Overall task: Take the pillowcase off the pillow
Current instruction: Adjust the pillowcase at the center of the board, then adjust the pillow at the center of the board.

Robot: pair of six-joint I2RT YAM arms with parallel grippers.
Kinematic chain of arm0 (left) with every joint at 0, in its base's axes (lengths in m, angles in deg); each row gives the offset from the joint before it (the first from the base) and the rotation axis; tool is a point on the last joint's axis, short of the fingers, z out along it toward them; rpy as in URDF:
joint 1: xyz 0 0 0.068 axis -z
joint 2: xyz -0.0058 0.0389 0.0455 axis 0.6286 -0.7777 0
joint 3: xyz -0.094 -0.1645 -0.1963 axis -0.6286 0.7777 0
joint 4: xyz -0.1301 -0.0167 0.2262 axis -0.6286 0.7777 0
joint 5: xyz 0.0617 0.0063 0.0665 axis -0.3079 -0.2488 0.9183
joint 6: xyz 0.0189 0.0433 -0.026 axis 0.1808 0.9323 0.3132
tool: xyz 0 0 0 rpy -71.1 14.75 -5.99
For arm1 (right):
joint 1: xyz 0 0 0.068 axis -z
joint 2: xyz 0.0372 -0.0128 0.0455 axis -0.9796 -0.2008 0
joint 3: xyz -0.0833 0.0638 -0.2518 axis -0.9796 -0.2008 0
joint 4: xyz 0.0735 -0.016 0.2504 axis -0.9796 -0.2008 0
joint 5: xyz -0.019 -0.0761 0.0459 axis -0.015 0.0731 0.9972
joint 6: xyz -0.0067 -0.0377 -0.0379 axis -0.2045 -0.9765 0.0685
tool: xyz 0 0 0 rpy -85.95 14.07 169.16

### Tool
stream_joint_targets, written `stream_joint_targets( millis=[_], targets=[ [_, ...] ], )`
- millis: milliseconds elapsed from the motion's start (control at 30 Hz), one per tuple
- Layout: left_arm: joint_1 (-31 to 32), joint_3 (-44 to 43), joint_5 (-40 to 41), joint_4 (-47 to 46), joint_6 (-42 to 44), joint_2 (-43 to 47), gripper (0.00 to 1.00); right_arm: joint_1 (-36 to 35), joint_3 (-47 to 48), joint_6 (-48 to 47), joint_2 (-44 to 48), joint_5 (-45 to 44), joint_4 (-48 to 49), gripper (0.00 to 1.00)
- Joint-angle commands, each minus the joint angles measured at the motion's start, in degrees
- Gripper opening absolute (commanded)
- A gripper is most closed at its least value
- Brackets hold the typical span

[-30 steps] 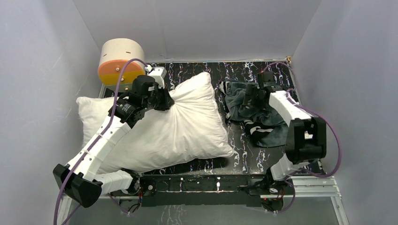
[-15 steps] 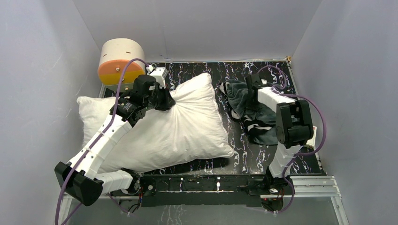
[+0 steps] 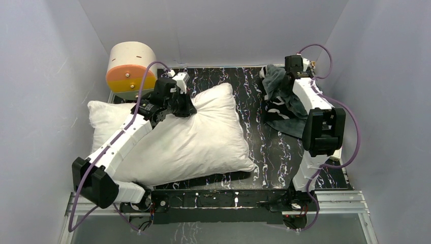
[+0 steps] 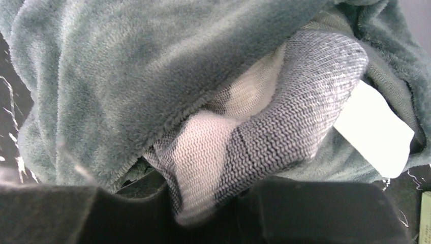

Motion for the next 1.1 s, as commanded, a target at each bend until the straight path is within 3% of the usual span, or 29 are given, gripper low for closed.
stream_joint_targets(
  millis=[0,167,267,367,467,567,667,733,900,967,1067],
  targets=[
    [0.5,-3.5,-9.1,-3.6,-2.3,-3.0,0.00,-0.1,0.0,-0.9,1.2,-1.8,-3.4,0.33],
    [2.2,-6.3,-13.6,-7.0,-4.4,-8.0,0.00,0.6,-1.7,-2.1,4.7,-0.1,-2.3,0.37],
    [4.7,-8.5,-11.1,-7.0,-4.5,-10.8,0.00,0.7,-1.0,-2.3,6.5,1.2,-4.2,0.45],
    [5.1,-7.9,-6.9,-6.9,-5.3,-10.6,0.00,0.6,-1.1,-2.5,9.4,2.0,-5.5,0.71],
    [5.1,-7.8,-8.0,-7.1,-3.9,-10.5,0.02,0.6,-2.3,-2.5,13.7,7.6,-5.2,0.80],
    [5.0,-9.0,-6.9,-4.6,-1.9,-10.1,0.42,0.6,-7.4,-1.7,18.6,21.2,-2.9,0.84],
    [5.0,-8.8,-2.0,-2.7,0.1,-6.7,0.73,0.4,-13.9,0.1,23.0,30.7,-0.1,0.88],
    [5.0,-9.5,2.1,-0.3,1.9,-4.3,0.87,0.3,-17.6,0.2,24.8,36.5,1.0,0.88],
    [5.0,-10.4,18.6,6.7,5.3,2.2,0.98,-3.3,-30.2,2.9,28.2,57.0,7.9,0.91],
    [4.9,-8.8,29.1,8.5,5.5,5.3,0.98,-8.0,-35.1,4.6,29.6,59.2,11.6,0.94],
    [4.6,-6.2,38.4,11.1,4.6,9.4,0.98,-16.0,-39.7,7.0,28.8,59.9,16.3,0.95]
  ],
)
